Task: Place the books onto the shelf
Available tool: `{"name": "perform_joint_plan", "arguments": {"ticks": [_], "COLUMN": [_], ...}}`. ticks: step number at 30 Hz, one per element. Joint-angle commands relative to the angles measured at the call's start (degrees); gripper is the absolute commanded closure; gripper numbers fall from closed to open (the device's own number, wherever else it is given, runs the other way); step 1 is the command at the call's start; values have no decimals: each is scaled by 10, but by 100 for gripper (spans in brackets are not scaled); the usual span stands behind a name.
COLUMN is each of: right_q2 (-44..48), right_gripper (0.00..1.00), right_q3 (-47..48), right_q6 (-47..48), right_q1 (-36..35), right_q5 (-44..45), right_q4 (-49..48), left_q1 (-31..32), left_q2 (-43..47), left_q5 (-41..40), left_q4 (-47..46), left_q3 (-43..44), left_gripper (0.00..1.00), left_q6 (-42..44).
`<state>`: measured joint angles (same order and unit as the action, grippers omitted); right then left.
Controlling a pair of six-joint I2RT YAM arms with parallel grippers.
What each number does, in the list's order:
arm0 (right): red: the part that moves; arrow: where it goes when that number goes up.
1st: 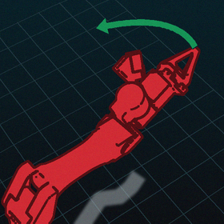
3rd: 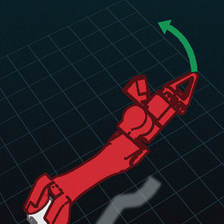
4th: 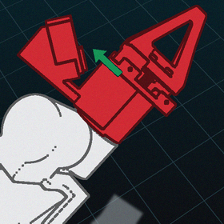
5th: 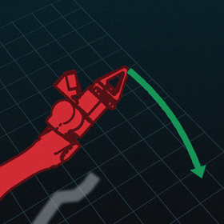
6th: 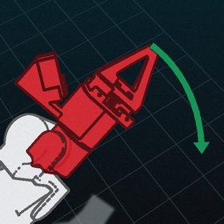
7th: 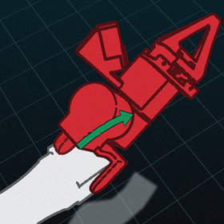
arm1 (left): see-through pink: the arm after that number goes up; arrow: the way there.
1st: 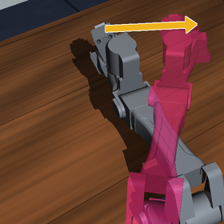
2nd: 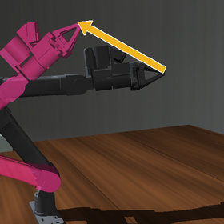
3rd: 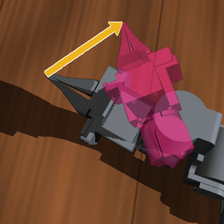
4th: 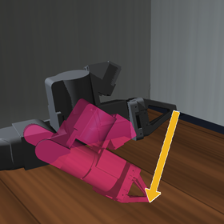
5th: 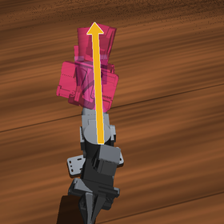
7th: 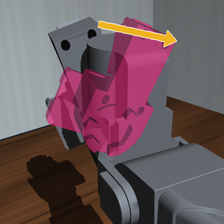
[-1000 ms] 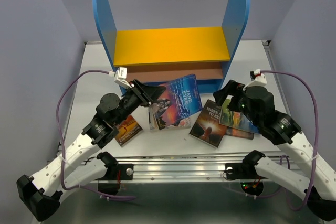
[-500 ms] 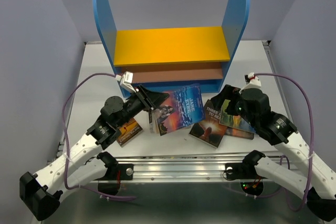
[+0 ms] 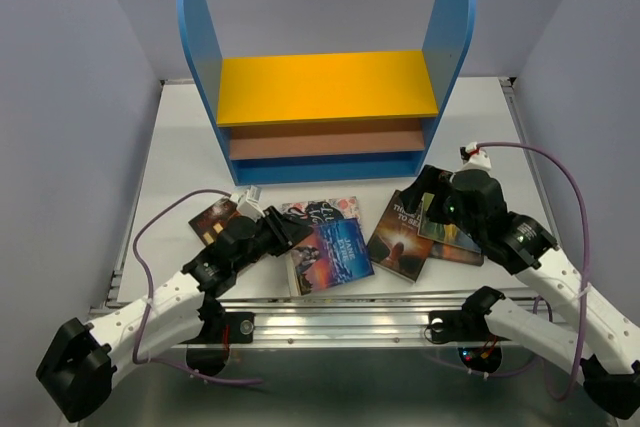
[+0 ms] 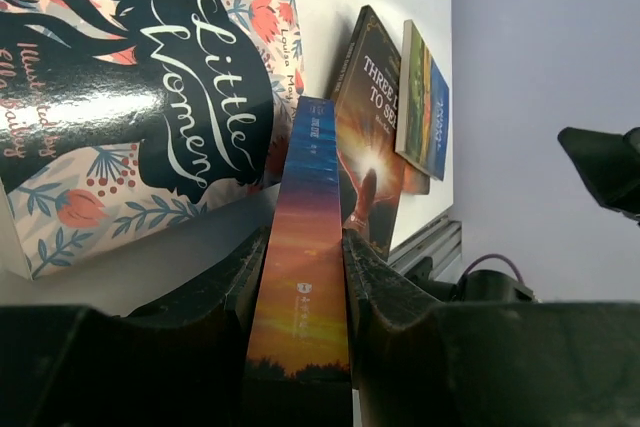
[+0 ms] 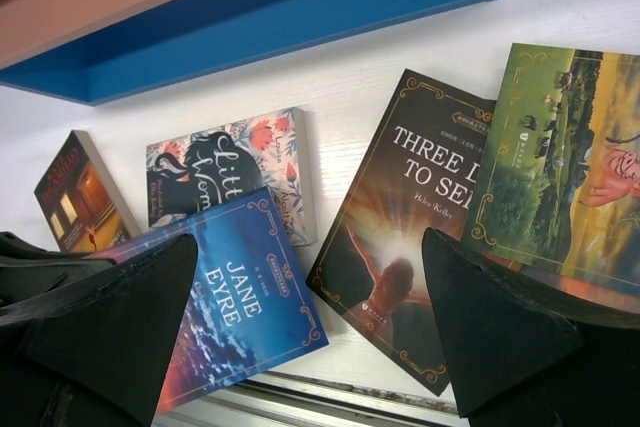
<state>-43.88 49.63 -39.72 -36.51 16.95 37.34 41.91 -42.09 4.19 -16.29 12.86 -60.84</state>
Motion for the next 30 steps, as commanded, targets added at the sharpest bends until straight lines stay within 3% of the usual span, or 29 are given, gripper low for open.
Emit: {"name": "perform_joint_plan", "arguments": {"ticks": [1, 7, 16, 21, 26, 30], "right_q2": [5, -1, -19, -17, 0, 15], "right_gripper": [0, 0, 0, 0, 0, 0], "right_q3": [-12, -28, -80, -70, -44, -42], "right_q6": [-10, -14, -24, -21, -24, -25], "right_q1": [-5, -5, -5, -5, -5, -5], "right_q5": [-3, -32, -164, -158, -88, -91], "right_q4": [-7, -7, -68, -74, -41, -33], "left_q1": [1, 1, 2, 3, 3, 3], "left_q2": [42, 77, 131, 163, 150, 122], "left_q5": [-62, -111, -127, -109, -113, -118], "left_q4": [-38, 72, 74, 24, 14, -21], "left_q3": [10, 30, 44, 108, 196, 255], "left_gripper": [100, 100, 100, 100, 100, 100], "left_q6": [-44, -46, -93, -47, 11, 40]}}
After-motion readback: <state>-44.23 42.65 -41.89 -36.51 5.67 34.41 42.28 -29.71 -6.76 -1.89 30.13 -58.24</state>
